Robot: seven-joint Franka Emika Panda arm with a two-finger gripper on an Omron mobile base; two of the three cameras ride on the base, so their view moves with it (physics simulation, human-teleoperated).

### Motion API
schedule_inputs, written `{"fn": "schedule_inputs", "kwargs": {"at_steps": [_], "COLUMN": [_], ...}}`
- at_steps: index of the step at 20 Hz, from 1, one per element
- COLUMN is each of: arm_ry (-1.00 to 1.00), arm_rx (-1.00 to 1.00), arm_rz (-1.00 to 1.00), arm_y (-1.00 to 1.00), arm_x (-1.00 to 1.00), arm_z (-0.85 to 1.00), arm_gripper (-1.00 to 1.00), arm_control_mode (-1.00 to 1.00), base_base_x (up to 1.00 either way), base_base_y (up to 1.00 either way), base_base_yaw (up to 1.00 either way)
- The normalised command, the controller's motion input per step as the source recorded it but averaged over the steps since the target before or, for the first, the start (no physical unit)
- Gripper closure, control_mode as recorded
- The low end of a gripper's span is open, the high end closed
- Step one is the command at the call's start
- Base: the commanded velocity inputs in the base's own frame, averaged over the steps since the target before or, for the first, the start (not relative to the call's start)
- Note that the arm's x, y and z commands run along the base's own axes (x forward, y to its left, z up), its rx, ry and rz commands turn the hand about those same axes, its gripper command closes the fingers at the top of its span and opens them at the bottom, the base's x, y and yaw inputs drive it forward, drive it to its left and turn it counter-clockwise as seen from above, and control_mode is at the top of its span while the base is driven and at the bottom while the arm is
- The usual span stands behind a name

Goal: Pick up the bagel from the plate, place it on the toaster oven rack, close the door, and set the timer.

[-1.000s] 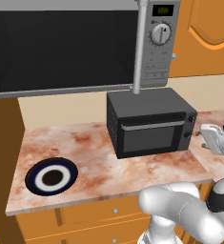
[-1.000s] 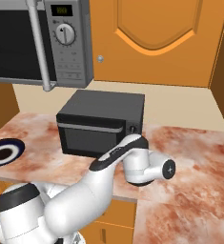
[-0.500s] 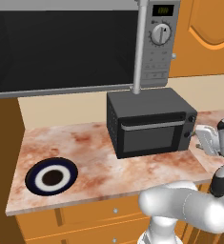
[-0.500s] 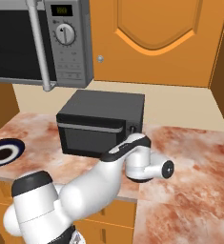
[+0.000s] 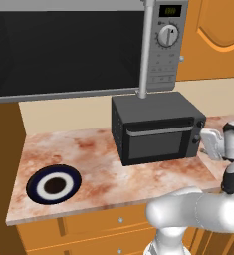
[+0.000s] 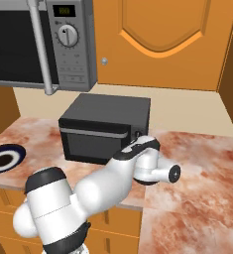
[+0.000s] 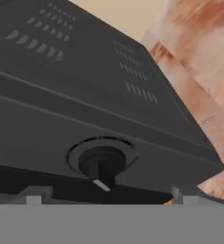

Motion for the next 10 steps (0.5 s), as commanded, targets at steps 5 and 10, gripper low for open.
{"fn": "schedule_inputs", "kwargs": {"at_steps": [5,10], "arm_ry": [0.0,0.0], "arm_rx": [0.04,0.04], "arm_rz": [0.0,0.0], "arm_y": [0.0,0.0], "arm_x": [0.21,0.2], "arm_z": [-0.07,-0.12], "arm_gripper": [-1.0,-1.0], "arm_control_mode": [-1.0,-1.0], "base_base_x": [0.0,0.0], "base_base_y": [0.0,0.0], "base_base_yaw": [0.0,0.0]}}
